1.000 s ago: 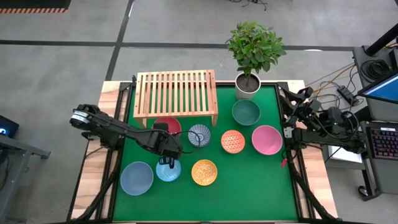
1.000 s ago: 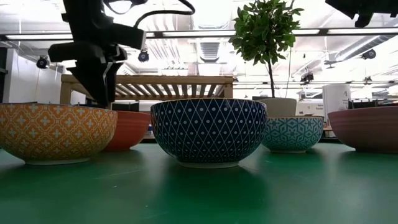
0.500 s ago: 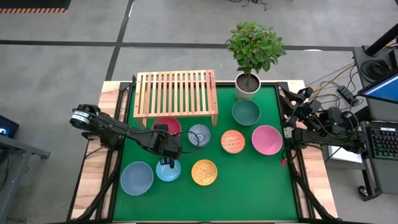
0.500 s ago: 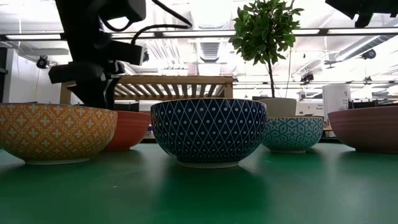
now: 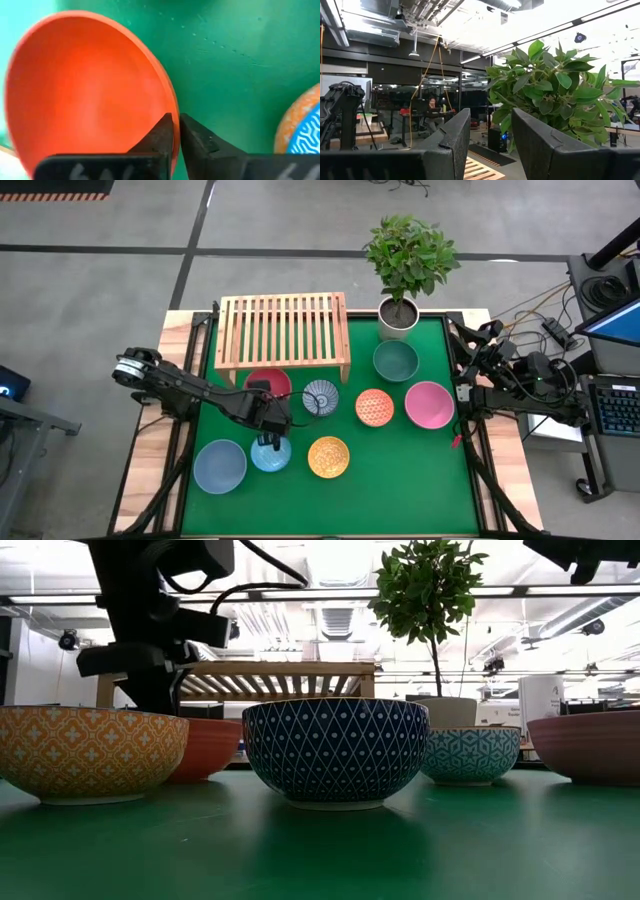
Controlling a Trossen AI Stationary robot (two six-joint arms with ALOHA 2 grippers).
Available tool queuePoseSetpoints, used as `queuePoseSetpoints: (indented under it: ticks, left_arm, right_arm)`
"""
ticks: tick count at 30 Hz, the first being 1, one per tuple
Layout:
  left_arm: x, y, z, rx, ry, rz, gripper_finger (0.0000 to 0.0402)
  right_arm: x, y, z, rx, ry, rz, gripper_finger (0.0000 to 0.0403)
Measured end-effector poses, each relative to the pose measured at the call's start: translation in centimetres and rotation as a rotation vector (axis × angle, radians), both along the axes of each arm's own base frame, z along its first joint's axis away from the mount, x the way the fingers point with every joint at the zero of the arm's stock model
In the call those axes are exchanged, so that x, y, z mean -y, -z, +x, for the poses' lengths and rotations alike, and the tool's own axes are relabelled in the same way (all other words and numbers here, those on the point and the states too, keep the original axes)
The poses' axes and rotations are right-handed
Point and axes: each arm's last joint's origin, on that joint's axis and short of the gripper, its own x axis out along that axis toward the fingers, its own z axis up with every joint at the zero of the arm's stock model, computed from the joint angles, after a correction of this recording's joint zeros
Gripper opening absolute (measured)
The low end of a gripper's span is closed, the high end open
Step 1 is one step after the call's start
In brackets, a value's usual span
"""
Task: Place and stack bowls onto a shelf
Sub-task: Put the orange bowl on the shelf
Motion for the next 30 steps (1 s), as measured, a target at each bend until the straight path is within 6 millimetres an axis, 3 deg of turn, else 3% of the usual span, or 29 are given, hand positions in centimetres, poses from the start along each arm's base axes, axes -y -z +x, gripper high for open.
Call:
queuePoseSetpoints:
  ticks: [5,11,19,25,30]
  left_arm:
    - [0.4,-1.2,0.3,-0.001,0.025,0.000,0.0003]
    - [1.9,-4.1,0.8,-0.009,0.079,-0.064,0.0001]
    - [4.0,-10.5,1.8,0.069,0.158,-0.255,0.0001]
    - [4.1,-15.9,1.9,0.185,0.198,-0.229,0.0000]
    - [3.9,-17.8,1.9,0.234,0.246,-0.157,0.0000]
  right_arm:
    - [0.0,0.0,0.0,0.001,-0.001,0.002,0.0134]
    - [0.0,0.0,0.0,0.008,-0.007,0.013,0.0134]
    - [0.0,0.0,0.0,0.008,-0.008,0.015,0.0134]
    - [0.0,0.0,0.0,0.005,-0.007,0.015,0.0134]
    - [0.0,0.0,0.0,0.005,-0.008,0.015,0.0134]
